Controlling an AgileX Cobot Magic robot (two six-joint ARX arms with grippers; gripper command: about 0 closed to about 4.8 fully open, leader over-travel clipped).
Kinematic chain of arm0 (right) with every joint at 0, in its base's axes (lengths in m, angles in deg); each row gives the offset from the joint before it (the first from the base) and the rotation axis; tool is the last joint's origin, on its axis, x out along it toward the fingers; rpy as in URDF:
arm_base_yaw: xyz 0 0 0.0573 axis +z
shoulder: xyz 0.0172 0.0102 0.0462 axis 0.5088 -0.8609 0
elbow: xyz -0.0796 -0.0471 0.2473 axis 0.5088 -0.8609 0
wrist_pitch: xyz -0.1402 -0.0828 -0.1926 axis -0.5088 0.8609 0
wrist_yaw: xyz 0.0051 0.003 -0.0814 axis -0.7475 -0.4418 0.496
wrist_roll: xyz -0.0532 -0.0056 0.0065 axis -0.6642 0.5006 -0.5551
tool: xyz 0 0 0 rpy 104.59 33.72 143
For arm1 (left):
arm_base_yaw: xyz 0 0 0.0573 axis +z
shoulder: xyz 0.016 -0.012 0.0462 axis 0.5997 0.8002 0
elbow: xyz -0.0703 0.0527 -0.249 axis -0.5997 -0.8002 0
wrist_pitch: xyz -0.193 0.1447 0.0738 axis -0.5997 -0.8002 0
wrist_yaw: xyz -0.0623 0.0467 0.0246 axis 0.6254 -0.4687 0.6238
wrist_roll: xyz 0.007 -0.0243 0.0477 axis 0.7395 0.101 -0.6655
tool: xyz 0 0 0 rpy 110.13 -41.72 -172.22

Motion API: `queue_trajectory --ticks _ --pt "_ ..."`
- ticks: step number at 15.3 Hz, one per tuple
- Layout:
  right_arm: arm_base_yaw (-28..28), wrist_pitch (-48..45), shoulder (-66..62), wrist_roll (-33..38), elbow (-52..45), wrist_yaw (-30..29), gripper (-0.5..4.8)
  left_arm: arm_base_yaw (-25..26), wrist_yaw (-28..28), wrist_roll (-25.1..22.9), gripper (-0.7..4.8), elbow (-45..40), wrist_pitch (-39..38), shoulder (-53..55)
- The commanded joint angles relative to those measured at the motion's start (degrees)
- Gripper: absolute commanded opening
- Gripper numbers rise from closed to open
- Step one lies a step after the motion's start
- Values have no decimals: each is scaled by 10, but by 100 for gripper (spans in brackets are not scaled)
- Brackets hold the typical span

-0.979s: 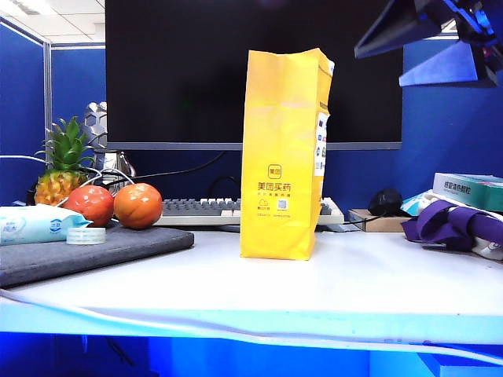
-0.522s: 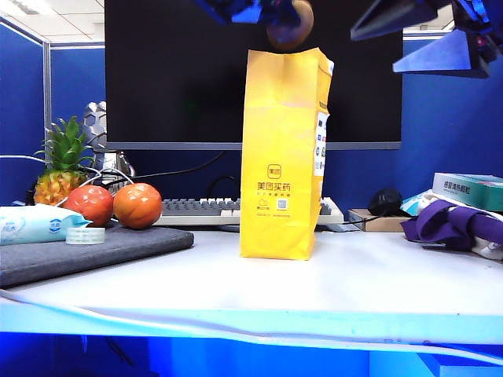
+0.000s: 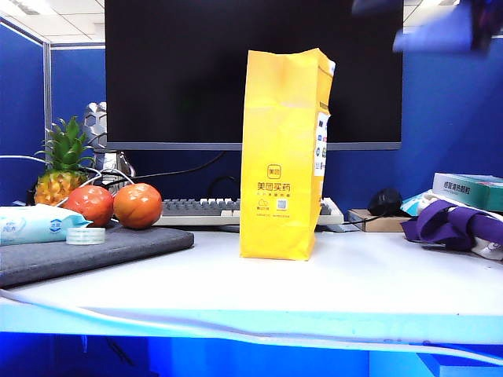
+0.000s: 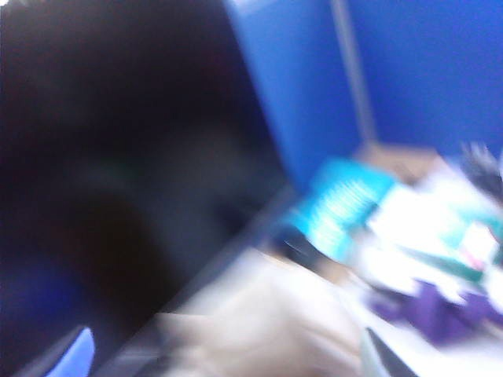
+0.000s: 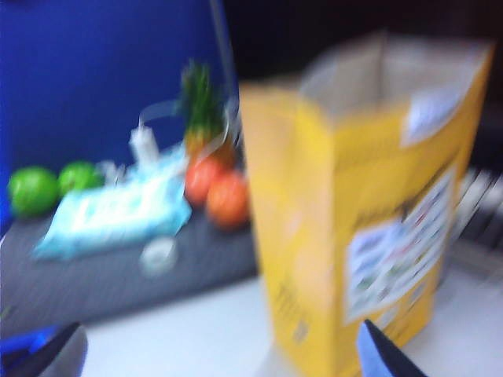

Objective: Pick up the kiwifruit and throw it into the yellow paper bag.

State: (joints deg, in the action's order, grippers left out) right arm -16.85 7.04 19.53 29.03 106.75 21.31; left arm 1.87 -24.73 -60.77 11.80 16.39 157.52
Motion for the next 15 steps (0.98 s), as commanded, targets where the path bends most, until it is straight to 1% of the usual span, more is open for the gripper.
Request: queue_trajectory --ticks 1,3,4,6,8,10,12,13,14,15 --pt "-30 -37 50 0 2 9 479 54 -15 9 479 0 -103 -115" --pt "-53 -36 97 1 2 7 479 99 -16 11 479 -9 -195 -212" --pt "-53 -36 126 0 2 10 479 123 -25 8 479 -39 -221 -275" --pt "-54 -24 162 0 2 20 479 127 -63 7 479 -118 -233 -378" --pt "-50 22 193 0 2 21 479 126 -82 12 479 -230 -257 -504" --pt "-56 102 212 0 1 22 479 125 -80 49 479 -326 -257 -608" --pt "-56 165 215 0 1 20 479 125 -80 78 479 -395 -255 -684" --pt "-56 193 214 0 1 19 479 125 -82 101 479 -430 -254 -719" --pt "-56 206 214 0 -1 19 479 125 -82 115 479 -463 -252 -745" --pt "-56 199 215 0 -9 19 479 125 -81 132 479 -497 -252 -764"
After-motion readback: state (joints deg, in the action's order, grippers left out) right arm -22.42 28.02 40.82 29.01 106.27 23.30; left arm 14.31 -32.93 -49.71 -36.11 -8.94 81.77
